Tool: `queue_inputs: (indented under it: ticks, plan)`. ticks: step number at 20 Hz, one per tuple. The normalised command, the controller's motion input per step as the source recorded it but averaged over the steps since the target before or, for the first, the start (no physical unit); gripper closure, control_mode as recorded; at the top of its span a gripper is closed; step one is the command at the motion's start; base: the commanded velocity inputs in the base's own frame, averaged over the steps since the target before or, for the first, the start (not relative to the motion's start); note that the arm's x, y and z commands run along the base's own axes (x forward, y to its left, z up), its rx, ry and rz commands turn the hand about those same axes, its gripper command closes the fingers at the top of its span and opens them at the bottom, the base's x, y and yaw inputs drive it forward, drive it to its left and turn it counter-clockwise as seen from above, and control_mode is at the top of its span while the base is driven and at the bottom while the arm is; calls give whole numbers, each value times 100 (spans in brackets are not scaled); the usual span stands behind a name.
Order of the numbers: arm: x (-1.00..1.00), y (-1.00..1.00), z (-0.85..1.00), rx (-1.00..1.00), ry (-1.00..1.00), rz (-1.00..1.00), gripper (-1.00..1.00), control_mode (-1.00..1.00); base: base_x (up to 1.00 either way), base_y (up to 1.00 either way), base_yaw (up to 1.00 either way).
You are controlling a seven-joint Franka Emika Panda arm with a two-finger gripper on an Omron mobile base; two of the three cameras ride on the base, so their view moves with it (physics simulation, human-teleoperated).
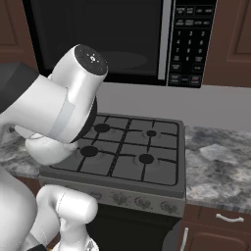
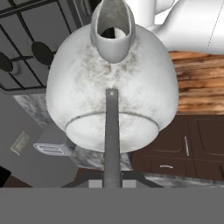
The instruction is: The kettle is done boiling. Turn off the stove, then wait for 300 timesteps before moving the kettle to the dining table.
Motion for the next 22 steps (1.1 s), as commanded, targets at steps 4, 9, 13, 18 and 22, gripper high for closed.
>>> queue_inputs:
  ticks: [4, 9, 13, 18, 22]
  plan:
    - [0, 0, 0, 0, 7, 0, 100, -100, 0, 0, 0]
    - [0, 0, 0, 0, 3, 0, 100, 100, -2, 0, 0]
    - [0, 0, 0, 0, 0, 0, 100, 100, -34, 0, 0]
    - [0, 0, 0, 0, 0, 0, 100, 100, -45, 0, 16]
    - [0, 0, 0, 0, 0, 0, 100, 100, -37, -5, 41]
